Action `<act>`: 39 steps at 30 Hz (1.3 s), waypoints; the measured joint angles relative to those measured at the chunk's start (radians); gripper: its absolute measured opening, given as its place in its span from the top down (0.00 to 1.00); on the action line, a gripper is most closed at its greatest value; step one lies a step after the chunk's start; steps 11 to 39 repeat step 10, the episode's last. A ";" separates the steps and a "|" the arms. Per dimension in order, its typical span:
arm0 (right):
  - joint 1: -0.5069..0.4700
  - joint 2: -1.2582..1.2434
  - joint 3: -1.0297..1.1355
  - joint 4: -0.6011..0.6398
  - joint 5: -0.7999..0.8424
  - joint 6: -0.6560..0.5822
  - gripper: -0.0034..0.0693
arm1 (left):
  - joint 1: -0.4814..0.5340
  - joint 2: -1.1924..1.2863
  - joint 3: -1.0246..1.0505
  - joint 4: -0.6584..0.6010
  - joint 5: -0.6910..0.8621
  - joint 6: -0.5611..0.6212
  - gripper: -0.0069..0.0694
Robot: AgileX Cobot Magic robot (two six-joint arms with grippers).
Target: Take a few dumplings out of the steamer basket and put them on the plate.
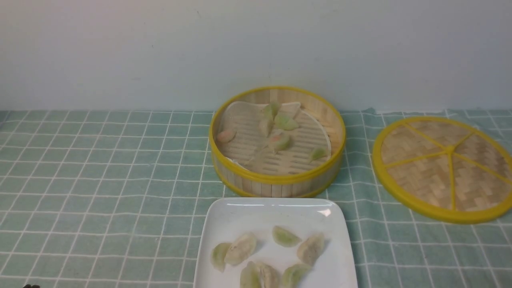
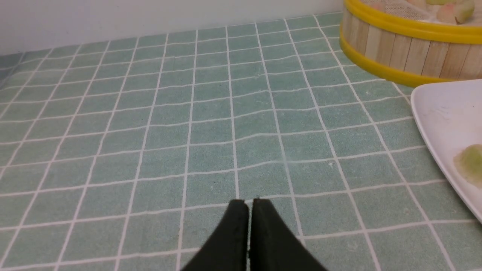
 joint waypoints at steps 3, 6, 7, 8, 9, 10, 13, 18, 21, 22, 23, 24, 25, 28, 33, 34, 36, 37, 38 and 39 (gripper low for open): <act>0.000 0.000 0.000 0.000 0.000 -0.006 0.97 | 0.000 0.000 0.000 0.000 0.000 0.000 0.92; 0.000 0.000 0.000 0.000 0.000 -0.012 0.97 | 0.000 0.000 0.000 0.000 0.000 0.000 0.92; 0.000 0.000 0.000 0.000 0.000 -0.013 0.97 | 0.000 0.000 0.000 0.000 0.000 0.000 0.92; 0.000 0.000 0.000 0.000 0.000 -0.014 0.97 | 0.000 0.000 0.000 0.000 0.000 0.000 0.92; 0.000 0.000 0.000 0.000 0.000 -0.014 0.97 | 0.000 0.000 0.000 0.000 0.000 0.000 0.92; 0.000 0.000 0.000 0.000 0.000 -0.014 0.97 | 0.000 0.000 0.000 0.000 0.000 0.000 0.92; 0.000 0.000 0.000 0.000 0.000 -0.014 0.97 | 0.000 0.000 0.000 0.000 0.000 0.000 0.92; 0.000 0.000 0.000 0.000 0.000 -0.014 0.97 | 0.000 0.000 0.000 0.000 0.000 0.000 0.92; 0.000 0.000 0.000 0.000 0.000 -0.014 0.97 | 0.000 0.000 0.000 0.000 0.000 0.000 0.92; 0.000 0.000 0.000 0.000 0.000 -0.014 0.97 | 0.000 0.000 0.000 0.000 0.000 0.000 0.92; 0.000 0.000 0.000 0.000 0.000 -0.014 0.97 | 0.000 0.000 0.000 0.000 0.000 0.000 0.92; 0.000 0.000 0.000 0.000 0.000 -0.014 0.97 | 0.000 0.000 0.000 0.000 0.000 0.000 0.92; 0.000 0.000 0.000 0.000 0.000 -0.014 0.97 | 0.000 0.000 0.000 0.000 0.000 0.000 0.92; 0.000 0.000 0.000 0.000 0.000 -0.014 0.97 | 0.000 0.000 0.000 0.000 0.000 0.000 0.92; 0.000 0.000 0.000 0.000 0.000 -0.014 0.97 | 0.000 0.000 0.000 0.000 0.000 0.000 0.92; 0.000 0.000 0.000 0.000 0.000 -0.014 0.97 | 0.000 0.000 0.000 0.000 0.000 0.000 0.92; 0.000 0.000 0.000 0.000 0.000 -0.014 0.97 | 0.000 0.000 0.000 0.000 0.000 0.000 0.92; 0.000 0.000 0.000 0.000 0.000 -0.014 0.97 | 0.000 0.000 0.000 0.000 0.000 0.000 0.92; 0.000 0.000 0.000 0.000 0.000 -0.014 0.97 | 0.000 0.000 0.000 0.000 0.000 0.000 0.92; 0.000 0.000 0.000 0.000 0.000 -0.014 0.97 | 0.000 0.000 0.000 0.000 0.000 0.000 0.92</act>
